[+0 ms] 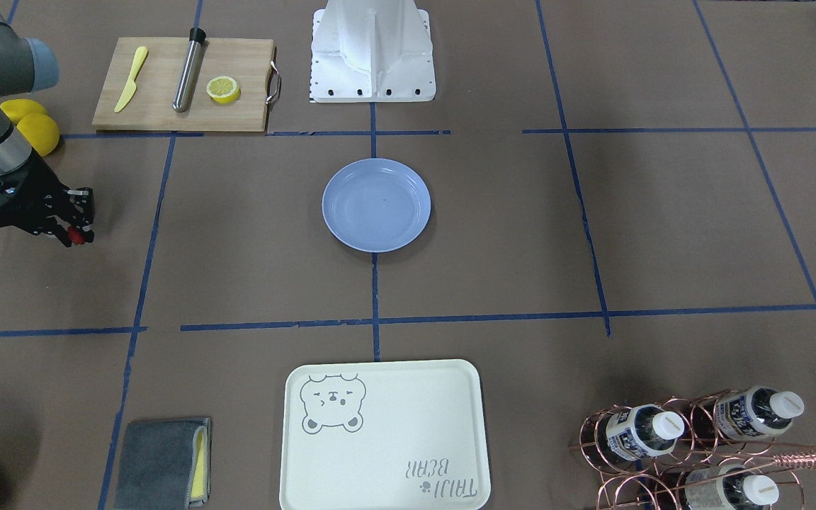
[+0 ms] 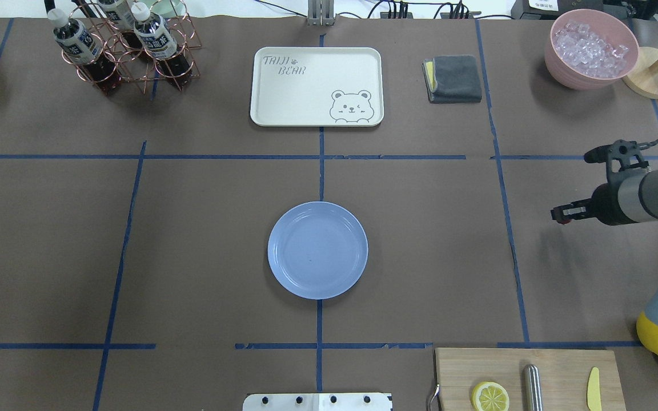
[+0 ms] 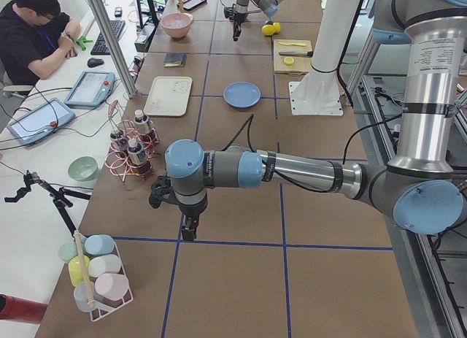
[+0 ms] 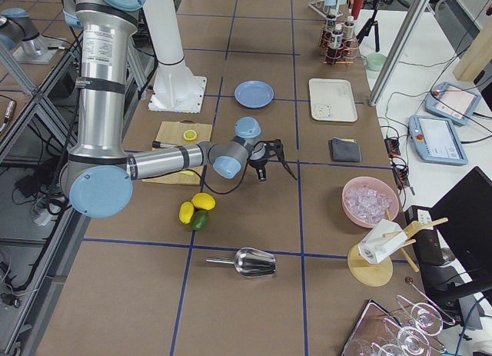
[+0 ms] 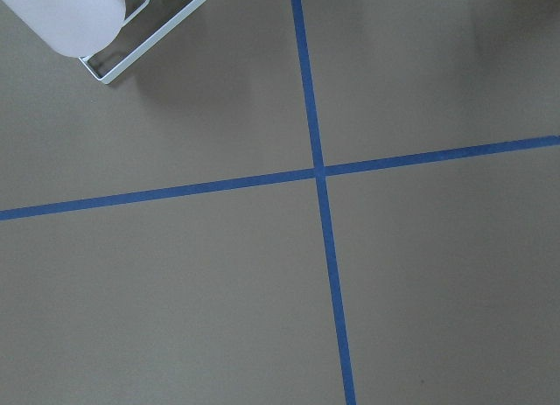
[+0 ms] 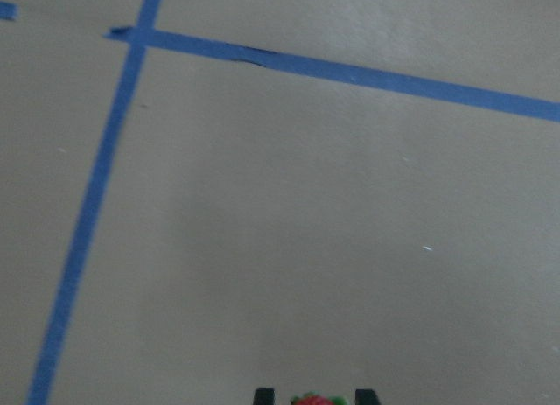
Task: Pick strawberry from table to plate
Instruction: 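Carry the strawberry with the right gripper over the light blue plate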
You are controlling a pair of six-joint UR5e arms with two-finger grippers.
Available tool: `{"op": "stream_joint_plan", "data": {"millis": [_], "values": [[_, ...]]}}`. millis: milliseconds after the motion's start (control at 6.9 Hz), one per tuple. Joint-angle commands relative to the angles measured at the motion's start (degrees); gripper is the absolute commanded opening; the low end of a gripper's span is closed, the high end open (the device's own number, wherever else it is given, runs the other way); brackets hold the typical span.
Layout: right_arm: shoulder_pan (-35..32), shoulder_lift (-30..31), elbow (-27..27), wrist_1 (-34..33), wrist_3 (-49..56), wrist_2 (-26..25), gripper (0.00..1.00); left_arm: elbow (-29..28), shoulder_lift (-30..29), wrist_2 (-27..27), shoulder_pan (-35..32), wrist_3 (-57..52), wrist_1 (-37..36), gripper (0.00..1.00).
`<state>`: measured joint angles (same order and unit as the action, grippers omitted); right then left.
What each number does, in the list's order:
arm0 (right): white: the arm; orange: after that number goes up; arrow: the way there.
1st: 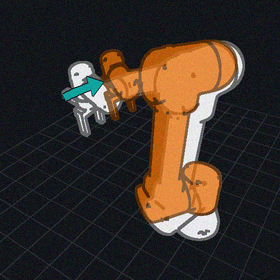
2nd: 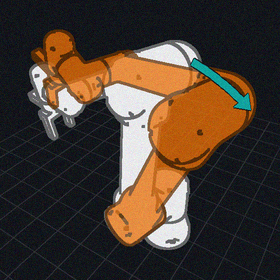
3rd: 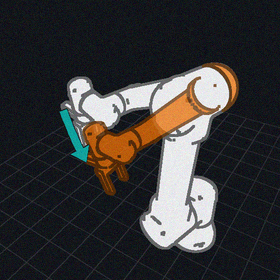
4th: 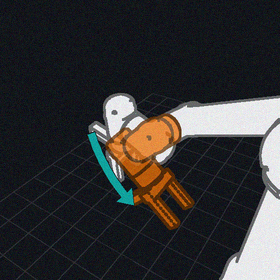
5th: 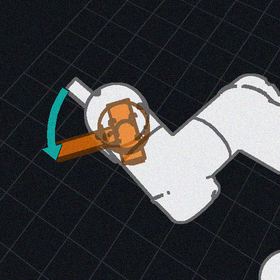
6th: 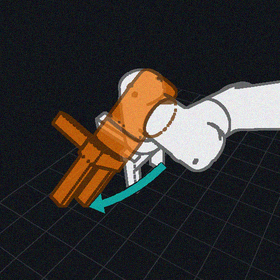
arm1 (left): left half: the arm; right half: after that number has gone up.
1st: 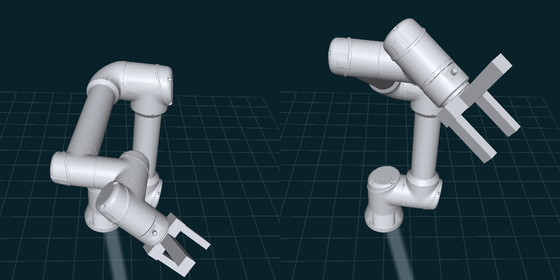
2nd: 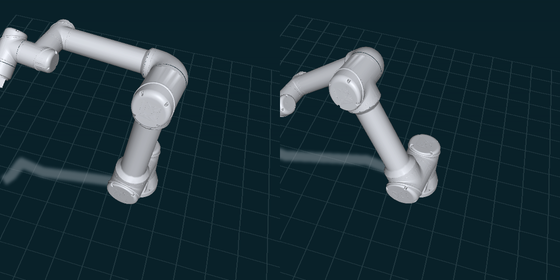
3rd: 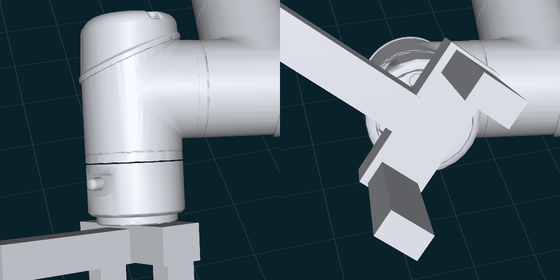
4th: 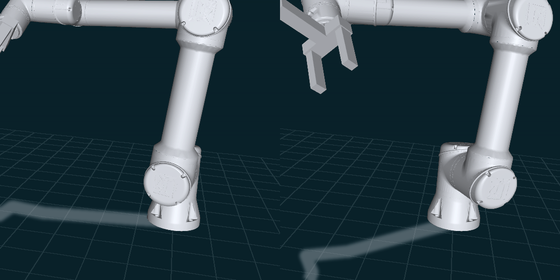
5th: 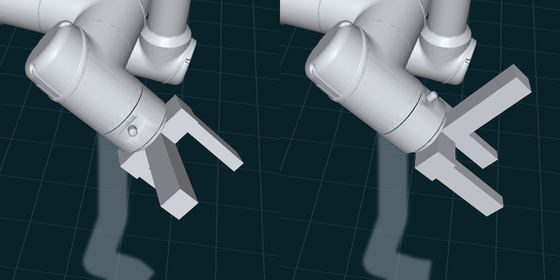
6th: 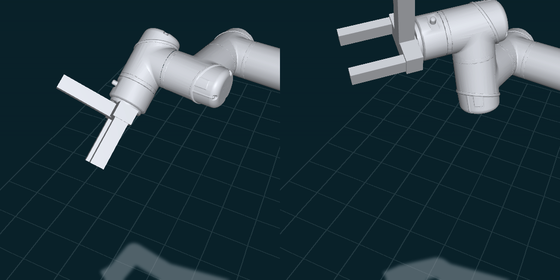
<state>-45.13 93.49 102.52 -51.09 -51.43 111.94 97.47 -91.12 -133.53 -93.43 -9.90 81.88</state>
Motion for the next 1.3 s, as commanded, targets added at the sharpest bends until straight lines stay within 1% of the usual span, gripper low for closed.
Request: {"op": "stream_joint_plan", "data": {"millis": [0,145,290,435,580,725,870,1159], "values": [[4.3,-12.9,6.7,-17.1,-10.0,-0.3,0.0,-0.1,0.3,-0.1,0.0,0.1,0.0,1.0],[6.5,-20.4,7.8,-25.6,-14.1,-0.8,0.0,-0.2,0.3,-0.3,0.0,0.7,-0.1,1.0],[11.6,-27.0,7.3,-31.2,-19.4,-3.5,0.0,-0.2,0.3,-3.5,0.0,0.8,-0.1,1.0],[15.4,-35.7,4.6,-38.6,-23.0,-8.7,0.0,-0.1,0.3,-5.1,0.0,0.8,-0.1,1.0],[18.6,-41.0,0.4,-40.0,-27.1,-10.5,0.0,0.0,0.2,-5.1,0.0,0.8,-0.1,1.0],[21.1,-46.6,-6.9,-39.9,-29.1,-14.8,0.0,0.1,0.2,-5.2,0.0,0.8,-0.1,1.0],[22.7,-48.9,-11.6,-39.5,-31.0,-16.4,0.0,0.1,0.2,-5.2,0.0,0.8,-0.1,1.0],[24.1,-48.8,-13.7,-38.0,-31.3,-18.2,0.0,0.0,0.2,-5.2,0.0,0.8,-0.1,1.0]]}}
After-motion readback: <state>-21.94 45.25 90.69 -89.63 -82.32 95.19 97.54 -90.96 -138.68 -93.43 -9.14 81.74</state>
